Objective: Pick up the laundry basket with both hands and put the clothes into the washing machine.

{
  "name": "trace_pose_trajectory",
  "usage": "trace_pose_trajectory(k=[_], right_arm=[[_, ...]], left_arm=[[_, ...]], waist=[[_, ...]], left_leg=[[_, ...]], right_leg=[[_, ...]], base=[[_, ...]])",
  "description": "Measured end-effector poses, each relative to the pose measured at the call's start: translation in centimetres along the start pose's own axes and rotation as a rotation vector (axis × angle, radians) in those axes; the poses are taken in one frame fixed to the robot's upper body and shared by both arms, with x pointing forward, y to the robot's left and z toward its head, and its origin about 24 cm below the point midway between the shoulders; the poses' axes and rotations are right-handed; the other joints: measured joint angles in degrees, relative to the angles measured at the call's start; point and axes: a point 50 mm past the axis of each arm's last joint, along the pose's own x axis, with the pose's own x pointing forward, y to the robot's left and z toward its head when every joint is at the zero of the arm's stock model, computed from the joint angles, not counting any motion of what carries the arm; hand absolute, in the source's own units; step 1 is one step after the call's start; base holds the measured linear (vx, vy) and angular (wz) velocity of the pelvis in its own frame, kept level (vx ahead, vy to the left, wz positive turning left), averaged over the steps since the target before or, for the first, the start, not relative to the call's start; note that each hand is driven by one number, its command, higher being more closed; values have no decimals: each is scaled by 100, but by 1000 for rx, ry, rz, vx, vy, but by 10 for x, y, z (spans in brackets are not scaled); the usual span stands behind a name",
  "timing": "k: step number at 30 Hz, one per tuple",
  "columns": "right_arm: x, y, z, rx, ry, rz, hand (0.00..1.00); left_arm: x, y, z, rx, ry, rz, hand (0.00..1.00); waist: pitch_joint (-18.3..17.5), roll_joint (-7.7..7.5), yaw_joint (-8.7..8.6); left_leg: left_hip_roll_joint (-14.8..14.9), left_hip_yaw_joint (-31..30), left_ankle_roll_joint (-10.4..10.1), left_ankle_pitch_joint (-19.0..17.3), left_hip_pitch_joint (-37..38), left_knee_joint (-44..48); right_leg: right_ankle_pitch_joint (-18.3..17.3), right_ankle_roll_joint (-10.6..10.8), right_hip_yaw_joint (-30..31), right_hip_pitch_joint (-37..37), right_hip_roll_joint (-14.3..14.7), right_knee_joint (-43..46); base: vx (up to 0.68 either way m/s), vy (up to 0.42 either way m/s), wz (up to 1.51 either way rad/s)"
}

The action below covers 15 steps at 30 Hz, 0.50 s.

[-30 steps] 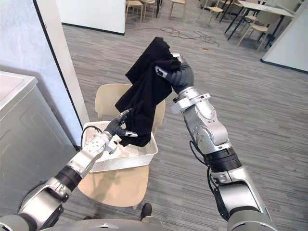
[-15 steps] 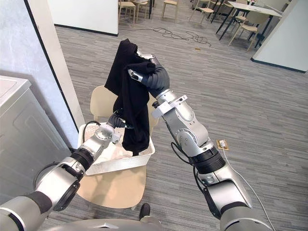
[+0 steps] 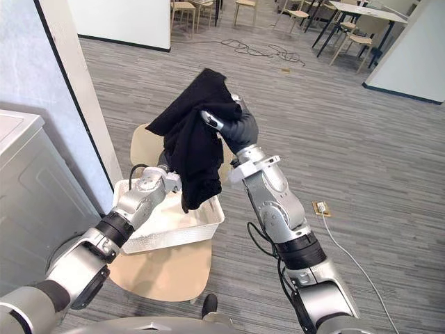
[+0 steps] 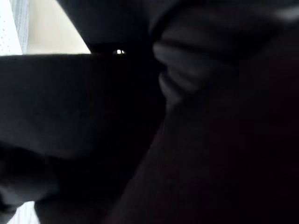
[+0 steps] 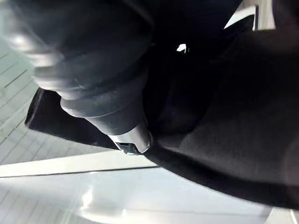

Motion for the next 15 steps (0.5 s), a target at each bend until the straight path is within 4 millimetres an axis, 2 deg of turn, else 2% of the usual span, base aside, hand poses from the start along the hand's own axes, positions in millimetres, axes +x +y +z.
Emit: trace_pose_trajectory(k=[3,8,12,15], right_arm=[[-4,-4,-4,-54,21,-39,0],[-11,-15,-15,-98,59,-118,0],[-19,-27,-27,-190,112,-202,0],[-22,-32,-32,-193,142,-213,0]], left_arm=[[-3,7,5,-1,-34,25,100],[-10,18,26,-73,-151,74,100],[-15,31,46,-124,-238,106,100],[-19,44,61,-169,-300,126,100]], waist=[[0,1,-6],[-3,7,0],[-5,10,-17],[-13,44,-29]], left_leg=[[-3,37,-1,-24,49,-1],[-11,105,1,-47,71,3],[-15,109,4,-49,78,5],[-14,111,5,-51,94,7]], right_leg=[[-1,3,36,23,1,0],[1,10,110,1,0,-1],[4,13,117,4,-1,0],[3,14,121,17,0,-1]], base=[[1,-1,-7],[7,-9,-7],[0,0,0],[0,0,0]])
